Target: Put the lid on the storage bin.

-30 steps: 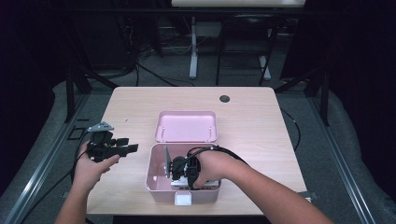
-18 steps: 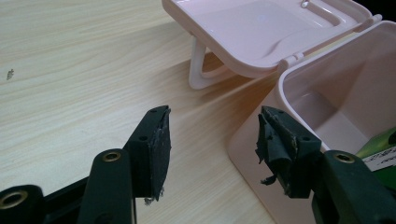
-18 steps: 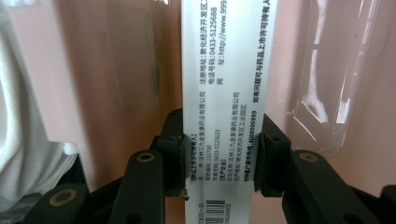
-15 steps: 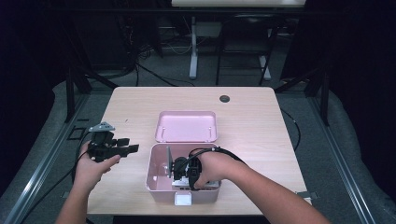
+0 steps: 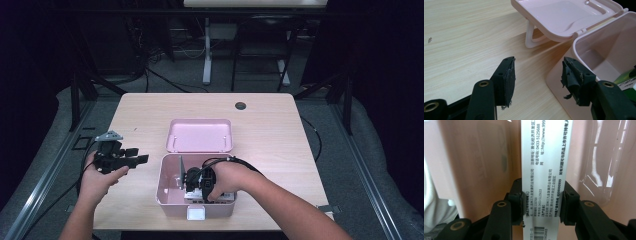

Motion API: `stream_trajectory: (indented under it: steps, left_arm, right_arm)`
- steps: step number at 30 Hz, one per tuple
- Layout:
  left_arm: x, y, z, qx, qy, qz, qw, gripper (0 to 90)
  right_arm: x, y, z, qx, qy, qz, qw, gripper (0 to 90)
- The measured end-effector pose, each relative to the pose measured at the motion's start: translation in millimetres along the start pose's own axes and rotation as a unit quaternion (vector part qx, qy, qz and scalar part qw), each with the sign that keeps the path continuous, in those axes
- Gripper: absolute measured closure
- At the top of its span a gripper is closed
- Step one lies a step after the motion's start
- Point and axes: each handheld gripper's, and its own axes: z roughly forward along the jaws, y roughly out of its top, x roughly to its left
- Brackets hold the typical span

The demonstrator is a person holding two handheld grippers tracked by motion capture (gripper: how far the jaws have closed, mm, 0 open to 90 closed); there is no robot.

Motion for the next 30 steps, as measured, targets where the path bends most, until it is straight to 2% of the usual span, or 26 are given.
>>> stream_trajectory:
  steps: [20,30]
  left_arm:
    - [-0.3,0.4,-1.4,-0.001,0.0,-0.001,1.0,44.0]
    - [-0.7,0.7,-1.5,-0.001,0.0,-0.001,1.0,44.0]
  right_arm:
    - [-1.0,-1.1,-0.4,-0.008,0.016,-0.004,0.9998,59.2]
    - [-0.2,-3.9,-4.4,-0.01,0.008,-0.001,0.9999,61.6]
